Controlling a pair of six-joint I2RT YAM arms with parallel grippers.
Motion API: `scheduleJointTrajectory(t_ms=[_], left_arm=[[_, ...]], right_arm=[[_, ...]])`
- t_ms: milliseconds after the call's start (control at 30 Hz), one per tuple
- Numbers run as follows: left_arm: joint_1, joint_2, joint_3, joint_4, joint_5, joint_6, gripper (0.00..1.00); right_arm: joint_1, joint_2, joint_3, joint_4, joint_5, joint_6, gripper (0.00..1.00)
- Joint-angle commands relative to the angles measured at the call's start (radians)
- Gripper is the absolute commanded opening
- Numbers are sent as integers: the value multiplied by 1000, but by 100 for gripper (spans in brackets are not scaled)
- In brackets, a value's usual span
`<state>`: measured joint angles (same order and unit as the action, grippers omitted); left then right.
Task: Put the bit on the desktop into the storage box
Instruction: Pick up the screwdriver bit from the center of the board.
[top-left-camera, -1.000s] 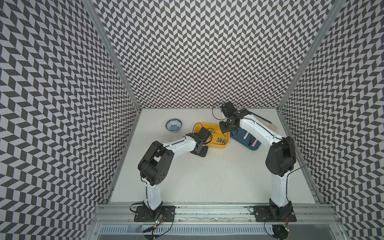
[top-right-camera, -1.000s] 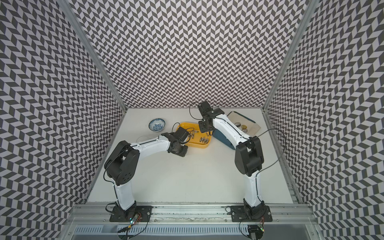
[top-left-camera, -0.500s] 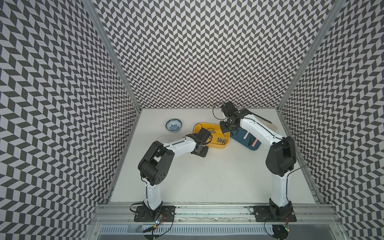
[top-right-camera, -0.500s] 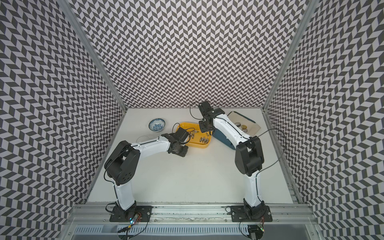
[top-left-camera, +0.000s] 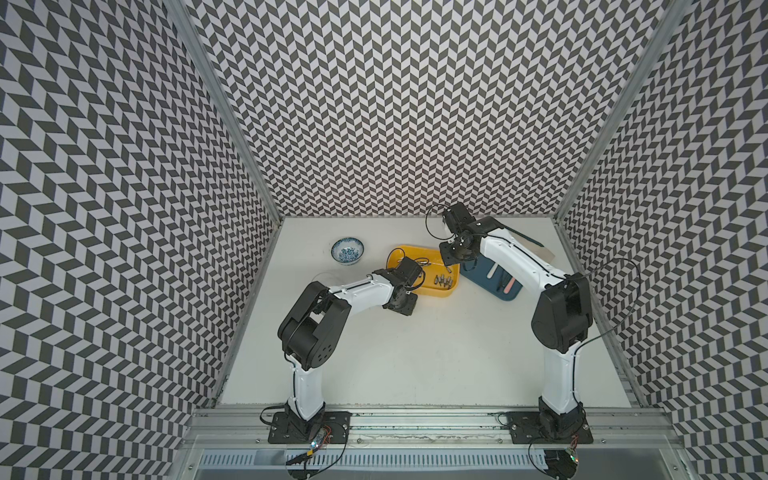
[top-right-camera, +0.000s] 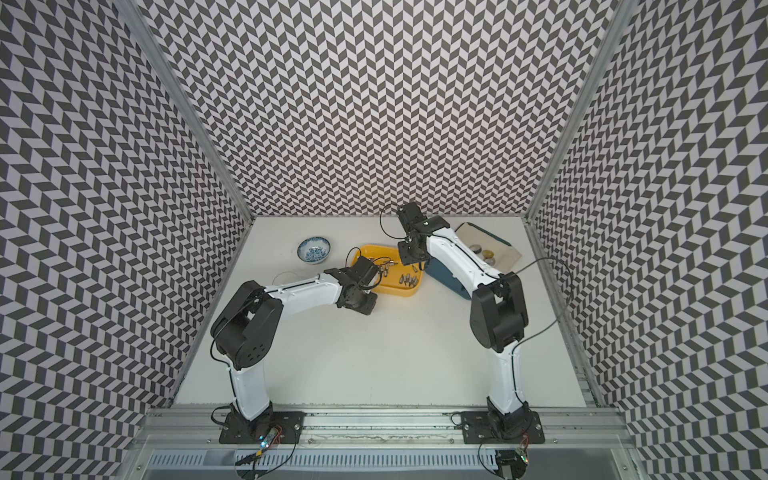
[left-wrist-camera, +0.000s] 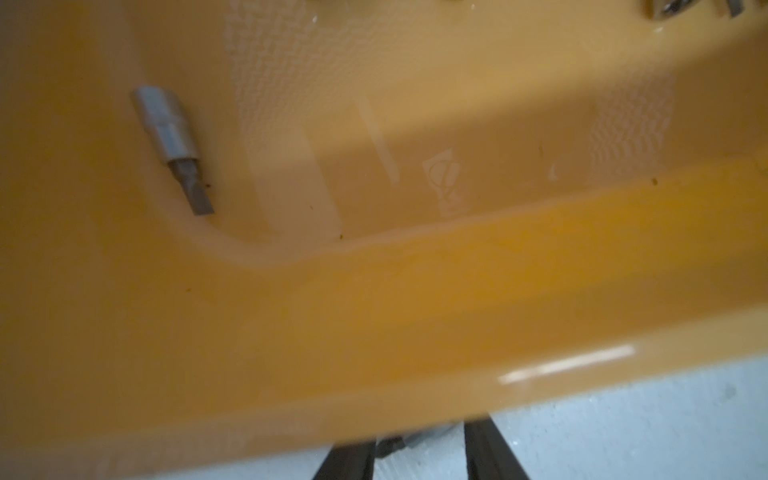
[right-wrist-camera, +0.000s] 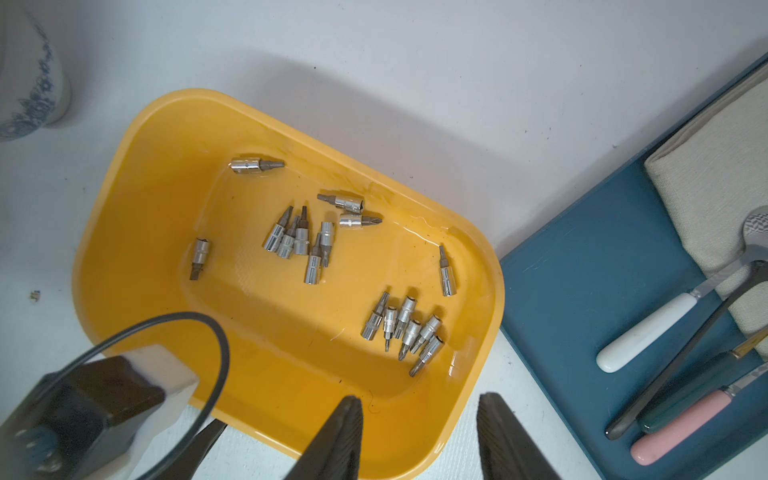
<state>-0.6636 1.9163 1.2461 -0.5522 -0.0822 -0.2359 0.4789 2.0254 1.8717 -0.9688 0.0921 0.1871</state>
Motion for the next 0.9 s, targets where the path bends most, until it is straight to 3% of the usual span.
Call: scheduleJointTrajectory(t_ms=[0,200,467,767,867], left_arm=[[-14,19,-18,32,13,3,39],[-21,23,-26,34,15,-3,36],[-30,23,-46,24,1,-20,22],[-34,23,-67,20,-10,-26,14],[-36,20,-72,13,-10,-28,0]], right_arm=[[-9,-44,5,1,-5,0,49],[-13,-45,7,1,-8,-2,49],[-13,-47,6,1,-11,0,49],[-13,-48,3,2,-13,1,49],[-13,-48,1,5,-12,2,49]])
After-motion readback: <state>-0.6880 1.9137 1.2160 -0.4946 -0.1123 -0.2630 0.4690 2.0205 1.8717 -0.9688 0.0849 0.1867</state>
